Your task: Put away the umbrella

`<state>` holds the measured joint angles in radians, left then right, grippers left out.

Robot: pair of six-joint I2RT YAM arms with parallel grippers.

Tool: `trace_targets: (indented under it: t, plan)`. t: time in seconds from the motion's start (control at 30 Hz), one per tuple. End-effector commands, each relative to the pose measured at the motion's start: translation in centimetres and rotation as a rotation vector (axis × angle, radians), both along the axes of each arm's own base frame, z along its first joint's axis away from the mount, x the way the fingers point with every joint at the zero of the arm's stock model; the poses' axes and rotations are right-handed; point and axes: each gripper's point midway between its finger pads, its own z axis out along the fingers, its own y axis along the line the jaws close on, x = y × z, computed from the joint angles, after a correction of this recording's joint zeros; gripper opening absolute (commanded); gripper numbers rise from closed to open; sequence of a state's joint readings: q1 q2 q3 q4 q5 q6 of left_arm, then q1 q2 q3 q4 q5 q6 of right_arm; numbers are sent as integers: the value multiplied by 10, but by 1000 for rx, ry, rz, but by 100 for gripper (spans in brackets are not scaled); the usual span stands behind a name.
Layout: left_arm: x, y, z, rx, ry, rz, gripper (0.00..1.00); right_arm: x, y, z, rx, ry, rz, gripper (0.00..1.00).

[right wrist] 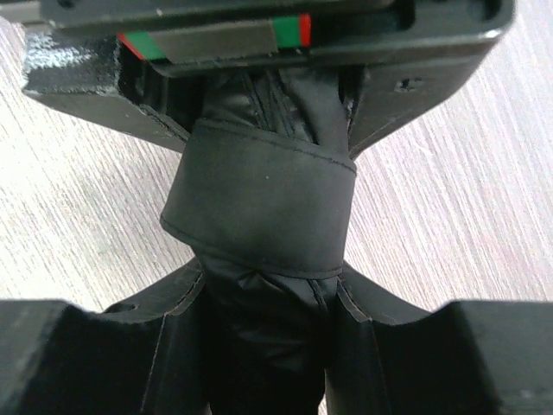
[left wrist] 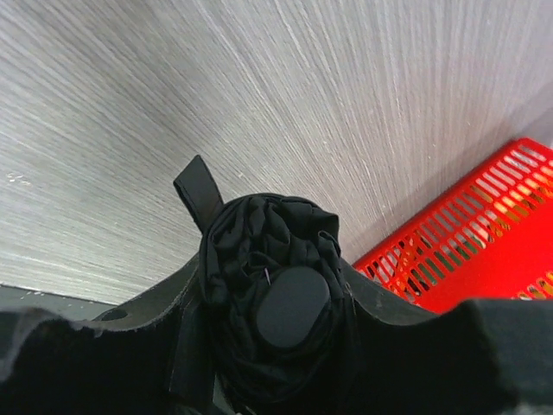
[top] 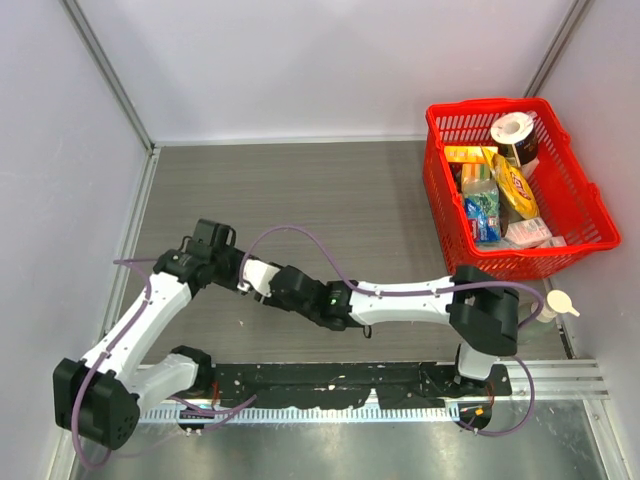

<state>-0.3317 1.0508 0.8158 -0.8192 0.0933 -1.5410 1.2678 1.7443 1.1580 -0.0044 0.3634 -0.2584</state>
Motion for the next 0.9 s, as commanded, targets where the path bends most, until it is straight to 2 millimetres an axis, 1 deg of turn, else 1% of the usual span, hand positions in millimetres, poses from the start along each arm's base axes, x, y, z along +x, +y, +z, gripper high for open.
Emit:
trace_targets:
  t: [0.0, 0.03, 0.07, 0.1, 0.13, 0.17, 0.2, 0.23, 0.27, 0.3, 0.33, 0.37, 0.43, 0.47, 0.5, 0.53, 0.57, 0.6, 0.63, 0.67, 0.7, 0.73, 0.77, 0.8, 0.83, 0.87]
  plan:
    - [16, -37, 49, -187, -245, -93, 20, 14, -7, 53, 217, -112, -62, 1]
    - [20, -40, 58, -199, -304, -108, 37, 13, -6, 65, 263, -121, -54, 1]
    - [22, -40, 63, -208, -351, -113, 46, 10, -9, 64, 264, -119, -39, 1]
    - [24, -40, 70, -215, -405, -119, 50, 10, -11, 70, 270, -128, -30, 1]
    - [26, -40, 78, -224, -464, -120, 53, 10, -14, 67, 251, -123, -24, 1]
    - [26, -39, 83, -234, -512, -118, 54, 13, -17, 70, 250, -123, -17, 1]
    - [28, -40, 87, -245, -557, -121, 50, 13, -21, 68, 231, -128, -9, 1]
    - [30, -41, 91, -261, -588, -120, 48, 14, -24, 70, 238, -124, 2, 1]
    - [31, -42, 92, -276, -601, -120, 44, 14, -27, 69, 230, -114, 6, 1]
    - [32, -45, 94, -291, -609, -128, 39, 16, -30, 74, 239, -114, 9, 1]
    - [33, -47, 92, -295, -603, -132, 39, 16, -32, 74, 228, -114, 14, 1]
    - [34, -50, 92, -305, -598, -141, 42, 16, -34, 76, 232, -109, 24, 1]
    - [36, -57, 92, -328, -598, -172, 54, 18, -39, 80, 230, -103, 31, 1]
    - [38, -61, 99, -339, -627, -197, 58, 19, -43, 79, 218, -102, 33, 1]
    - [39, -63, 102, -339, -649, -220, 55, 23, -47, 78, 215, -102, 25, 1]
    - [39, -65, 104, -334, -668, -238, 56, 27, -54, 79, 213, -95, 18, 1]
    - [40, -66, 108, -336, -696, -256, 59, 27, -55, 79, 213, -89, 21, 1]
    - [41, -69, 114, -350, -734, -271, 63, 28, -60, 80, 212, -83, 24, 1]
    - [41, -72, 120, -371, -767, -289, 69, 27, -63, 75, 189, -82, 29, 1]
    - [40, -75, 122, -380, -795, -316, 85, 27, -65, 80, 194, -85, 31, 1]
    - [40, -77, 126, -377, -824, -338, 92, 26, -69, 79, 180, -77, 29, 1]
    - [39, -78, 132, -376, -865, -364, 99, 26, -72, 84, 189, -76, 31, 1]
    - [38, -80, 138, -375, -904, -389, 99, 25, -75, 82, 170, -70, 33, 1]
    - [36, -81, 143, -370, -941, -419, 99, 26, -79, 89, 178, -81, 19, 1]
    - [33, -82, 151, -362, -998, -448, 100, 24, -87, 84, 139, -64, 11, 1]
    - [31, -83, 160, -355, -1047, -476, 100, 26, -94, 88, 135, -77, -12, 1]
